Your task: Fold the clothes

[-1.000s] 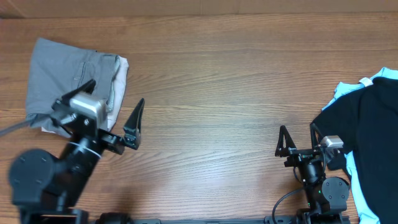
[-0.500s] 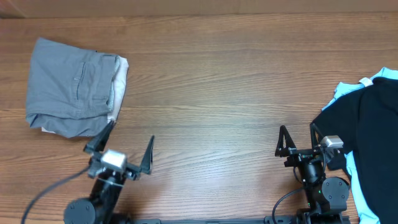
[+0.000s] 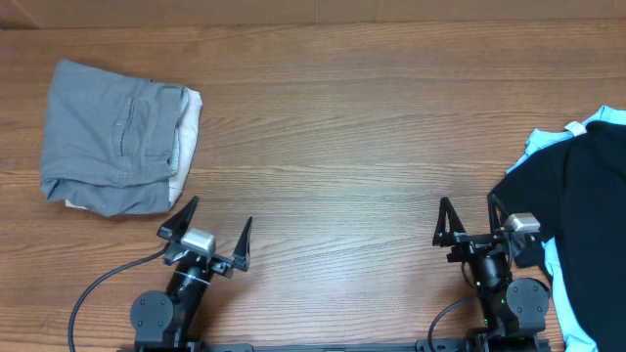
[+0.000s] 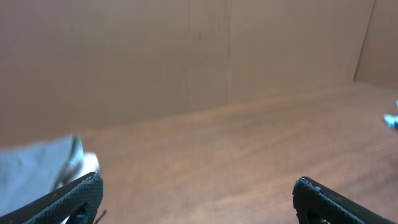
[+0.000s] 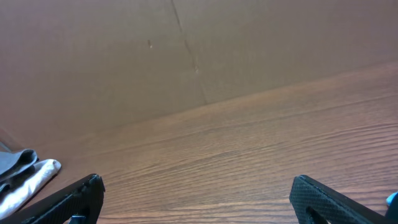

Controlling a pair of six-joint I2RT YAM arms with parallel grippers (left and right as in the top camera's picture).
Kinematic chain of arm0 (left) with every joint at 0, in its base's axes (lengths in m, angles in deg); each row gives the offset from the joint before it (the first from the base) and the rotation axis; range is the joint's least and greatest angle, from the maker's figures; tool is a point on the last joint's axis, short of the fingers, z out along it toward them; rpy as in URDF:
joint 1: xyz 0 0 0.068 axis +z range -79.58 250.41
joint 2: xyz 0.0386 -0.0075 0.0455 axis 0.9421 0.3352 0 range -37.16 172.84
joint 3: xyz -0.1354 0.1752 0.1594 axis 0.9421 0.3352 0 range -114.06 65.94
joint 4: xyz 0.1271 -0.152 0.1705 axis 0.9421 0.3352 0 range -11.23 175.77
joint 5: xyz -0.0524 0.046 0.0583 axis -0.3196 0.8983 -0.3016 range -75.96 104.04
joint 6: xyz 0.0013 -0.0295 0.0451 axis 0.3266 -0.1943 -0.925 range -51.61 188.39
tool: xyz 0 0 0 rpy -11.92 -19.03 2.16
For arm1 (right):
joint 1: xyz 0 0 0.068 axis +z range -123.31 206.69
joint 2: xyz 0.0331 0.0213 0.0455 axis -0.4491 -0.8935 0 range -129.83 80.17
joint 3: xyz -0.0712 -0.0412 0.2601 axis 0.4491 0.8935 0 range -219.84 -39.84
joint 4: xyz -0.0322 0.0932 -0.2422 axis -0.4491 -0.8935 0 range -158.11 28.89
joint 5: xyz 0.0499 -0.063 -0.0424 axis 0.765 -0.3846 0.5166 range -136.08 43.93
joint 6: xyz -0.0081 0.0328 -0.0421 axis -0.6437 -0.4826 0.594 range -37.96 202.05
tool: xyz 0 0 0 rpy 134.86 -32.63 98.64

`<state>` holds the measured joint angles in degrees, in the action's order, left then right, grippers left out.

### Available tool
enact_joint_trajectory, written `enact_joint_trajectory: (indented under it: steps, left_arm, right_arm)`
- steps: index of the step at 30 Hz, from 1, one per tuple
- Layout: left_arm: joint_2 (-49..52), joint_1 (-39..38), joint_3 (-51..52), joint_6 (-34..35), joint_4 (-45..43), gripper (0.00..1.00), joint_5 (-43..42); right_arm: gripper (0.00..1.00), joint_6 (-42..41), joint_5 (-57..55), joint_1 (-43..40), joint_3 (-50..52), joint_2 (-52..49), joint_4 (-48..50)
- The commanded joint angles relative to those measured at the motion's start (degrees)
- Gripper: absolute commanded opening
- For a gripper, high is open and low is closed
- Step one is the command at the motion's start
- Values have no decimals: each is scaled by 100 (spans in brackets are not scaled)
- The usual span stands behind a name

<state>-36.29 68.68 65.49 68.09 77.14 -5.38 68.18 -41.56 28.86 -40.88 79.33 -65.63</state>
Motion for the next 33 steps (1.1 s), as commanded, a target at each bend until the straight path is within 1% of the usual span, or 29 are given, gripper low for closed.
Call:
enact_joint_trajectory:
  steps: [1, 5, 33]
  left_arm:
    - [-68, 42, 20, 70, 24, 100, 0]
    - [-66, 42, 17, 70, 459, 100, -2]
    - [-50, 42, 17, 70, 433, 100, 9]
  right_arm:
    - [100, 20, 28, -33, 59, 68, 35]
    - [100, 20, 28, -33, 59, 68, 35]
    - [100, 20, 28, -33, 59, 68, 35]
